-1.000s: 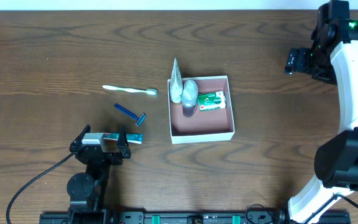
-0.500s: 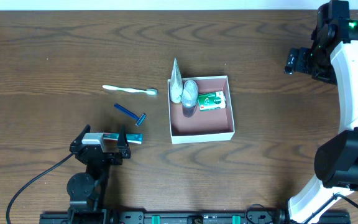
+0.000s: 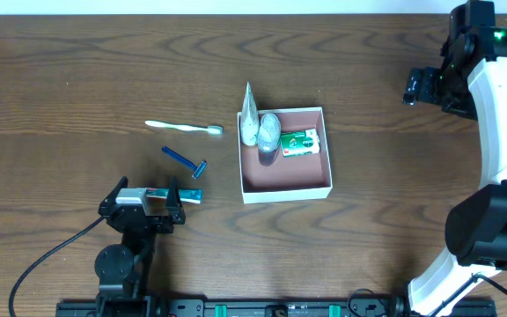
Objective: Pack container
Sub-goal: 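Move left gripper to the Colgate toothpaste tube beside the razor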
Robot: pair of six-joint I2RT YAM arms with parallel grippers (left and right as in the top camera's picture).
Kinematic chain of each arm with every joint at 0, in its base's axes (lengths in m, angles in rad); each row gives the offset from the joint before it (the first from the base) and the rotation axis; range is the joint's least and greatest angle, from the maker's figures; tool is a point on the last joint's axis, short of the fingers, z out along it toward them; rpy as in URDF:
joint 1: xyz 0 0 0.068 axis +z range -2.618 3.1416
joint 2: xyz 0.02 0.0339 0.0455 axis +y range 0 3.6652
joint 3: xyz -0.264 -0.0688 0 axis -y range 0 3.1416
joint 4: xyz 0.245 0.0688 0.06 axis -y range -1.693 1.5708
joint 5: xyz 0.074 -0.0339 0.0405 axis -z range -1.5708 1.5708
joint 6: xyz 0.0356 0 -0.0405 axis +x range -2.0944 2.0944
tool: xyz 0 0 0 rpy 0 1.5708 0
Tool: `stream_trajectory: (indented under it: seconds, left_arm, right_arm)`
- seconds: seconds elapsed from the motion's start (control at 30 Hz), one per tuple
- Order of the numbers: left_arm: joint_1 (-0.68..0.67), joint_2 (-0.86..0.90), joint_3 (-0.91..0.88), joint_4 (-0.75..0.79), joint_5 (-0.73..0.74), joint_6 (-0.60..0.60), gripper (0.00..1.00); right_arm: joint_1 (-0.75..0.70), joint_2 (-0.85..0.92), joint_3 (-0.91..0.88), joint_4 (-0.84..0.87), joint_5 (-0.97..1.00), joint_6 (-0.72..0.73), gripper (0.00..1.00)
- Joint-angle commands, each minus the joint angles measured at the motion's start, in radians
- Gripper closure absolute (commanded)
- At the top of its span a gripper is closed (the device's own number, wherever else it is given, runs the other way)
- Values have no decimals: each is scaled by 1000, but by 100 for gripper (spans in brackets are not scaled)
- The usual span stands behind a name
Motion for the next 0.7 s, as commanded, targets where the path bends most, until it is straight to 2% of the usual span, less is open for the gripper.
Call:
stream_trajectory:
  seconds: [0.0,0.17,0.27,0.33,0.4,0.47,0.67]
  left_arm:
    - [2,-1,-16,2,60,-25,2]
    - [2,-1,-16,106,188,-44,2]
    - [2,-1,-16,183,313,-71,2]
    - [2,-1,-16,244,390,-161,2]
    - [2,-1,-13,270,403,-330,2]
    - [2,0,-8,253,405,-393,2]
    - [2,62,54,175,400,-368,2]
  right_arm:
    - [3,-18,12,-1,17,-14,1]
    - [3,-18,12,-1,17,-14,1]
    - [3,-18,12,-1,17,-14,1]
    - [3,-18,12,-1,17,-14,1]
    - [3,-18,12,0,17,-14,1]
    - [3,-18,12,0,17,-14,1]
    - [3,-18,12,-1,17,-14,1]
